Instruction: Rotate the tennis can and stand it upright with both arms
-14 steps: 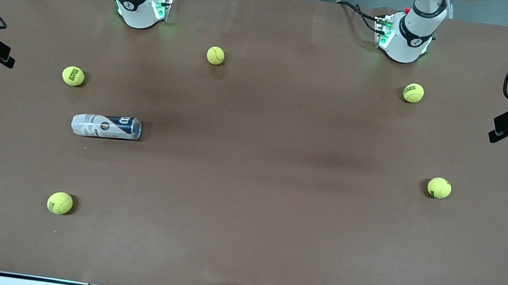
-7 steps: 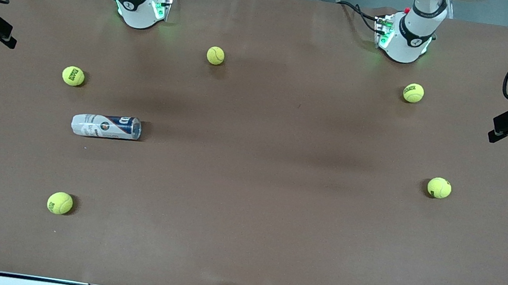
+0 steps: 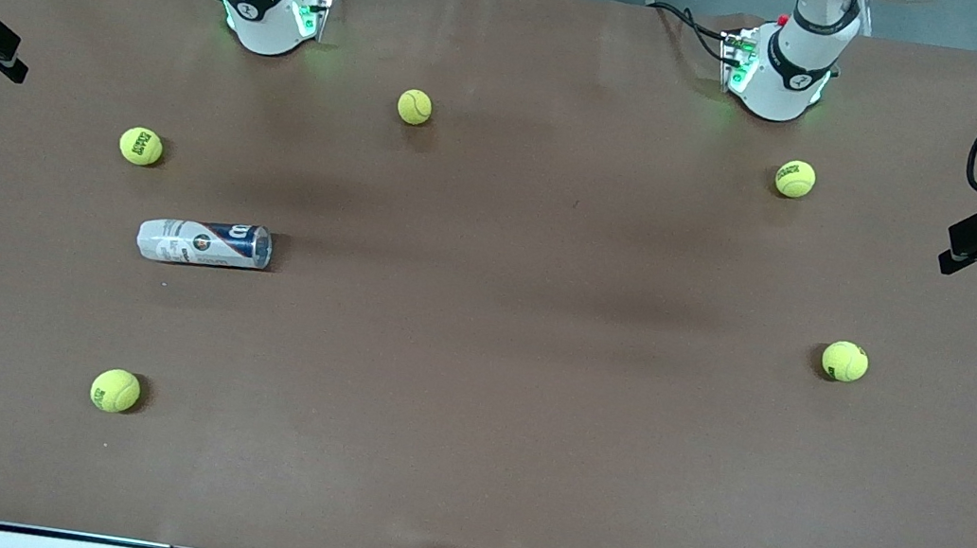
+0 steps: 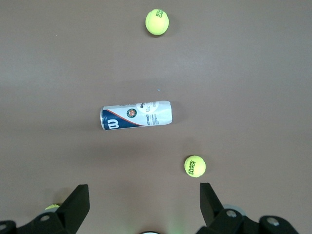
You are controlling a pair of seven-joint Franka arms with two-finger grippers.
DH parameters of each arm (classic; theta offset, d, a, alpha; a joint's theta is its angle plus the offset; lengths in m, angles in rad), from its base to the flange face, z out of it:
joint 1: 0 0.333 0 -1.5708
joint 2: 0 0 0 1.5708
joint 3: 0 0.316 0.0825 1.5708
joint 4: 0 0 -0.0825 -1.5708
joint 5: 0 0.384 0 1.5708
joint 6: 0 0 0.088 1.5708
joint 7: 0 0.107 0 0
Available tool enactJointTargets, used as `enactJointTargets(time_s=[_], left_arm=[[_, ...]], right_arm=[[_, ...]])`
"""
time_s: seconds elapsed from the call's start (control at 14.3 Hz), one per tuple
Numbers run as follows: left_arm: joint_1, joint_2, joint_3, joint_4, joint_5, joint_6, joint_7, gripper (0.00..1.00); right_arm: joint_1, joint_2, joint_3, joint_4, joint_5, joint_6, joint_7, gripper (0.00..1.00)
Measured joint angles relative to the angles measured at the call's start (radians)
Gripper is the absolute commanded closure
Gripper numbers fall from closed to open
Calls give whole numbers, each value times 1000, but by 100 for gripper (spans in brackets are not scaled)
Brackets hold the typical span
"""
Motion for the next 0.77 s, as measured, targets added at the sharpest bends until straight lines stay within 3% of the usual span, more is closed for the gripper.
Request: enactJointTargets(time_s=[0.49, 0.77], left_arm=[[0, 0, 0, 0, 0, 0, 0, 0], [0, 0, 0, 0, 0, 0, 0, 0]], right_arm=[[-3, 54, -5, -2, -25, 5, 7, 0], [-9, 103, -14, -2, -26, 27, 330, 0]])
